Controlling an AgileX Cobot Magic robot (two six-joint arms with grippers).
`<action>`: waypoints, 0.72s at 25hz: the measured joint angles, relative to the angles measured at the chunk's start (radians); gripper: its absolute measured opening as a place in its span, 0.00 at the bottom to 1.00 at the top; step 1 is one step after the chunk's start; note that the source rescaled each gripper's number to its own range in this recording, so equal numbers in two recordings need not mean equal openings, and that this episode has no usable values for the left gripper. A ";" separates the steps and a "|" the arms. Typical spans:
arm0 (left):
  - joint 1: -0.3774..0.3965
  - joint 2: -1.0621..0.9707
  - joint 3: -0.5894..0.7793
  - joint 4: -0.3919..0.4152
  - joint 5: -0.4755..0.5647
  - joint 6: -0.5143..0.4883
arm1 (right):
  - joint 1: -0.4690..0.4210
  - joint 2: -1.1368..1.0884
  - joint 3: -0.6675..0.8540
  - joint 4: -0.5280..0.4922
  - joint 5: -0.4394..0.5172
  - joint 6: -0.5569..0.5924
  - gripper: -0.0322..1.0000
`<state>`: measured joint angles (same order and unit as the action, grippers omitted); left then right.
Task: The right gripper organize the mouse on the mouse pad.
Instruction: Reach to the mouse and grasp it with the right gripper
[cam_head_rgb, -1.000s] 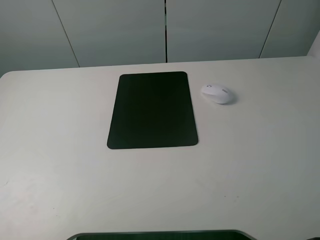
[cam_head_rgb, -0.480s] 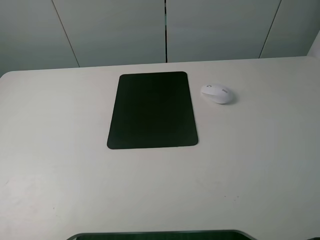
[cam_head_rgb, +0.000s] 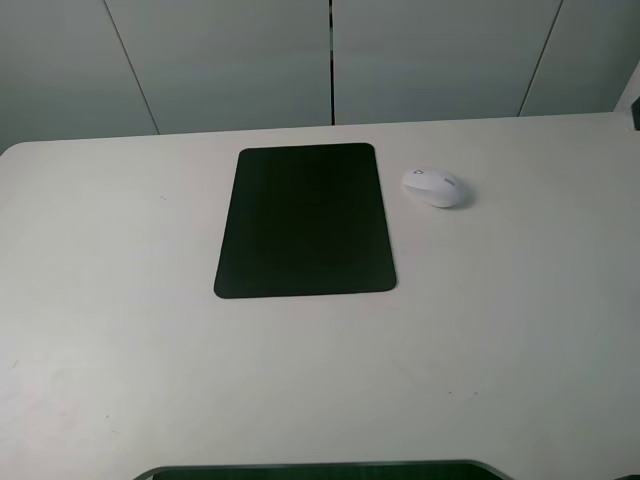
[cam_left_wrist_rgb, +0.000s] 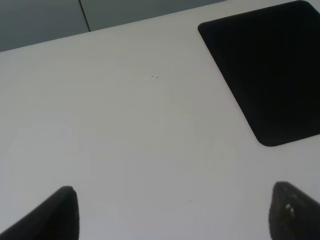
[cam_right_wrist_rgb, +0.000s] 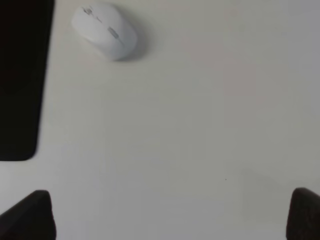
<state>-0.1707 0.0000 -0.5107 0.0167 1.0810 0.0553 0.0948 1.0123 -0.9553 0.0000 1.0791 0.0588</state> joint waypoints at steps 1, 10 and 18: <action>0.000 0.000 0.000 0.000 0.000 0.000 | 0.013 0.044 -0.013 -0.008 -0.002 0.000 1.00; 0.000 0.000 0.000 0.000 0.000 0.000 | 0.127 0.419 -0.196 -0.016 -0.004 -0.145 1.00; 0.000 0.000 0.000 0.000 0.000 0.000 | 0.172 0.726 -0.374 0.018 -0.006 -0.448 1.00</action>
<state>-0.1707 0.0000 -0.5107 0.0167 1.0810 0.0553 0.2664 1.7385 -1.3296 0.0177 1.0732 -0.3888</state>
